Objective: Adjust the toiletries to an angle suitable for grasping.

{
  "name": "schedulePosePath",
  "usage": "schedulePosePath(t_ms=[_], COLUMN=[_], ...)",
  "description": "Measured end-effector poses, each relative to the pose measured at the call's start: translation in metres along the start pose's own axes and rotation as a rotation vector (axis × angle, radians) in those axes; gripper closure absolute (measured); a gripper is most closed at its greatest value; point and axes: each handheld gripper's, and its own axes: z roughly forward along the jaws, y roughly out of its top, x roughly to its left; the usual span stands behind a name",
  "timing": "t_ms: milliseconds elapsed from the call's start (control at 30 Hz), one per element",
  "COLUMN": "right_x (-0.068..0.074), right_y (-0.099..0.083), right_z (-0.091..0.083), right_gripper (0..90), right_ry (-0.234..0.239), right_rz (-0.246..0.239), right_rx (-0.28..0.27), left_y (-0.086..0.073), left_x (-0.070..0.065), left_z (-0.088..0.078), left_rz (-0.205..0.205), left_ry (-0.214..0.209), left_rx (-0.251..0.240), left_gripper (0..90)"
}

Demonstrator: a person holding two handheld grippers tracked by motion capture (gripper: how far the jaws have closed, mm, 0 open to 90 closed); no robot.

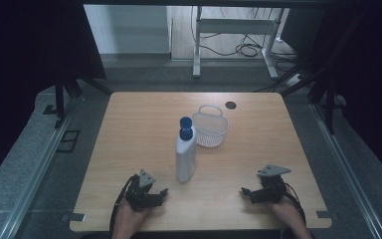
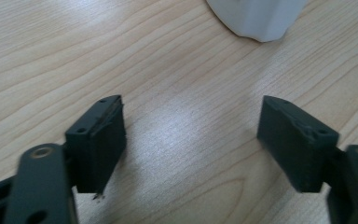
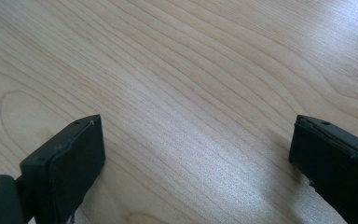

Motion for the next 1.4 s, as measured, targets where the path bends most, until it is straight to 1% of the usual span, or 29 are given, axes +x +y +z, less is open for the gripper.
schedulePosePath(t_ms=[100,167,267,400,467,733,900,1067,1300,1400], right_x=[0.0,0.0,0.0,0.0,0.0,0.0,0.0,0.0,0.0,0.0], right_y=[0.0,0.0,0.0,0.0,0.0,0.0,0.0,0.0,0.0,0.0], right_z=[0.0,0.0,0.0,0.0,0.0,0.0,0.0,0.0,0.0,0.0], right_gripper=[2.9,2.9,2.9,2.9,3.0,2.9,2.9,2.9,2.9,2.9], right_ry=[0.0,0.0,0.0,0.0,0.0,0.0,0.0,0.0,0.0,0.0], right_rz=[0.0,0.0,0.0,0.0,0.0,0.0,0.0,0.0,0.0,0.0], right_rx=[0.0,0.0,0.0,0.0,0.0,0.0,0.001,0.001,0.001,0.001], left_y=[0.0,0.001,0.002,0.003,0.005,0.009,0.011,0.012,0.016,0.018], left_x=[0.0,0.0,0.001,0.001,0.002,0.003,0.005,0.008,0.009,0.009], left_z=[-0.001,-0.002,-0.003,-0.004,-0.006,-0.009,-0.011,-0.01,-0.008,-0.008], left_rz=[0.003,0.01,0.01,0.007,0.003,0.003,-0.01,-0.015,-0.031,-0.021], left_ry=[0.0,0.004,0.002,-0.003,-0.016,-0.026,-0.048,-0.04,-0.058,-0.059], left_rx=[0.002,0.005,0.01,0.004,-0.006,-0.026,-0.037,-0.038,-0.046,-0.044], left_gripper=[30.8,32.7,36.6,37.5,37.5,39.7,43.9,45.5,54.6,58.6])
